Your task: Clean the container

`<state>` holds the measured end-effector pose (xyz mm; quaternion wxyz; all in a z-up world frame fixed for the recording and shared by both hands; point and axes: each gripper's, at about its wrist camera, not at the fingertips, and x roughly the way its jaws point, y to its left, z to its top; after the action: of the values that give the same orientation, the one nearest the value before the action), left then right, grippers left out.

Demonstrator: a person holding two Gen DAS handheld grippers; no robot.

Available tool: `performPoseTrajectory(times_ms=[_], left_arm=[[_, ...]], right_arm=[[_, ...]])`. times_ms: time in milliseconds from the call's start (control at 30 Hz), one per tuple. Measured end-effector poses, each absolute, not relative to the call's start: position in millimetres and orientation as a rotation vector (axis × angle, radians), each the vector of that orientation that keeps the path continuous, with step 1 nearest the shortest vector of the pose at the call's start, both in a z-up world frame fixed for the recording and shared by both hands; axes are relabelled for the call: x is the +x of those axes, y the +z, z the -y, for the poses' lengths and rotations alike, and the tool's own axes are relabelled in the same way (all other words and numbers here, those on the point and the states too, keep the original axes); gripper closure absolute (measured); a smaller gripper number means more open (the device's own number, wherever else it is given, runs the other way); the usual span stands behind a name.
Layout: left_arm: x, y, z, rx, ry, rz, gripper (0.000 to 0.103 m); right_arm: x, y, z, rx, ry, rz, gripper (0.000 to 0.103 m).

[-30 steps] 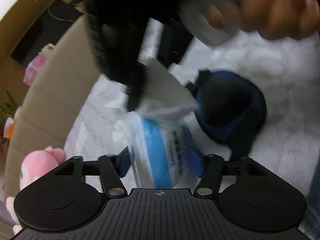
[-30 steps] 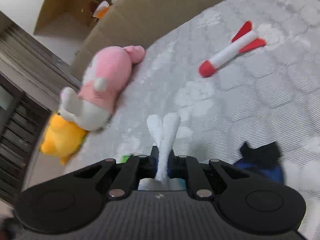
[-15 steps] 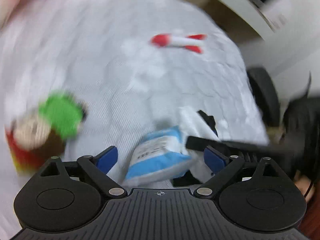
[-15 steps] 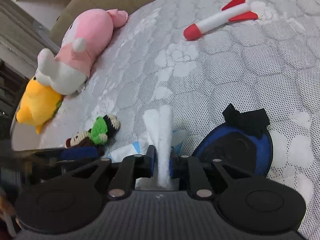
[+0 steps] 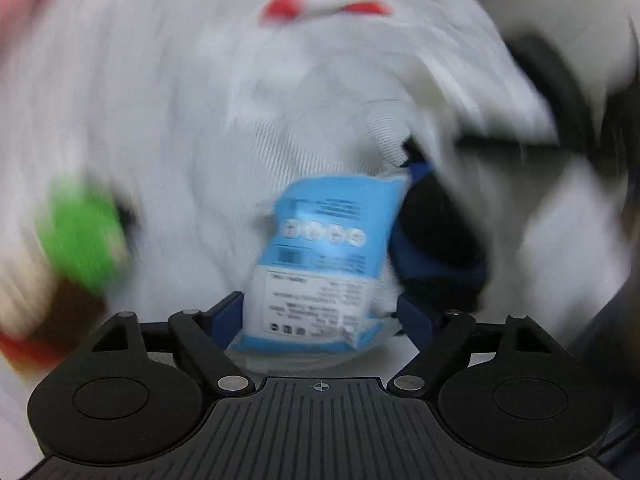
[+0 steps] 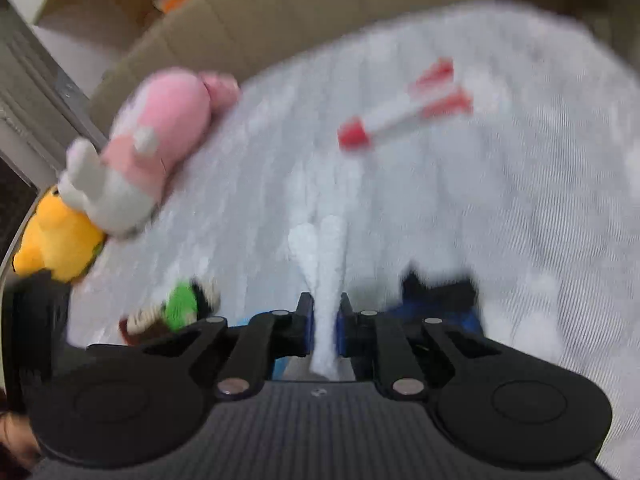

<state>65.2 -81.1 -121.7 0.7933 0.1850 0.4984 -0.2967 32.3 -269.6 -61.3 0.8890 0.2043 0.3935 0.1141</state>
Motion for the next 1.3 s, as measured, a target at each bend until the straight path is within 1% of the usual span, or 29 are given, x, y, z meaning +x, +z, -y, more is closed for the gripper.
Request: performPoseTrajectory(times_ms=[33, 100, 233, 267, 367, 433, 533, 633, 700, 767, 867, 933, 967, 1033, 1133, 1167, 1200, 1300], left_arm=[[58, -121, 87, 0.463, -0.651, -1.037, 0.018], [52, -124, 92, 0.490, -0.666, -1.043, 0.017], [48, -127, 92, 0.485, -0.668, -1.075, 0.015], [49, -128, 92, 0.475, -0.665, -1.087, 0.013], [47, -126, 86, 0.464, -0.662, -1.098, 0.012], [43, -119, 72, 0.466, -0.660, -1.099, 0.012], [42, -119, 74, 0.469, -0.664, -1.099, 0.011], [43, -111, 66, 0.403, -0.655, -1.121, 0.011], [50, -99, 44, 0.231, -0.633, -1.155, 0.009], [67, -102, 18, -0.008, -0.600, -1.230, 0.005], [95, -109, -22, -0.380, -0.536, -1.325, 0.004], [109, -132, -31, -0.538, -0.510, -1.441, 0.004], [111, -141, -28, -0.547, -0.496, -1.484, 0.004], [114, -155, -17, -0.519, -0.473, -1.546, 0.004], [115, -151, 8, -0.381, -0.490, -1.476, 0.005], [115, -144, 15, -0.301, -0.507, -1.411, 0.012], [113, -134, 25, -0.171, -0.523, -1.328, 0.033], [93, -110, 56, 0.249, -0.534, -1.051, 0.033]], right_arm=[[35, -59, 267, 0.422, 0.261, -0.803, 0.089], [42, -63, 256, 0.450, 0.339, -0.814, 0.089], [55, -91, 228, 0.465, 0.475, -0.947, 0.089], [55, -95, 225, 0.433, 0.463, -0.965, 0.089], [56, -97, 231, 0.351, 0.354, -0.964, 0.089], [57, -100, 242, 0.361, 0.292, -0.979, 0.089], [60, -107, 249, 0.368, 0.247, -1.013, 0.089], [58, -110, 247, 0.327, 0.233, -1.016, 0.089], [57, -109, 246, 0.307, 0.218, -1.015, 0.089], [56, -109, 251, 0.326, 0.206, -1.013, 0.089], [55, -107, 258, 0.377, 0.199, -1.005, 0.089], [54, -105, 259, 0.390, 0.202, -0.996, 0.089], [54, -104, 258, 0.391, 0.204, -0.991, 0.089], [54, -102, 256, 0.377, 0.203, -0.980, 0.089], [55, -100, 255, 0.361, 0.198, -0.966, 0.089], [55, -100, 256, 0.359, 0.195, -0.961, 0.089], [54, -99, 257, 0.357, 0.189, -0.955, 0.089], [54, -97, 259, 0.358, 0.175, -0.935, 0.089]])
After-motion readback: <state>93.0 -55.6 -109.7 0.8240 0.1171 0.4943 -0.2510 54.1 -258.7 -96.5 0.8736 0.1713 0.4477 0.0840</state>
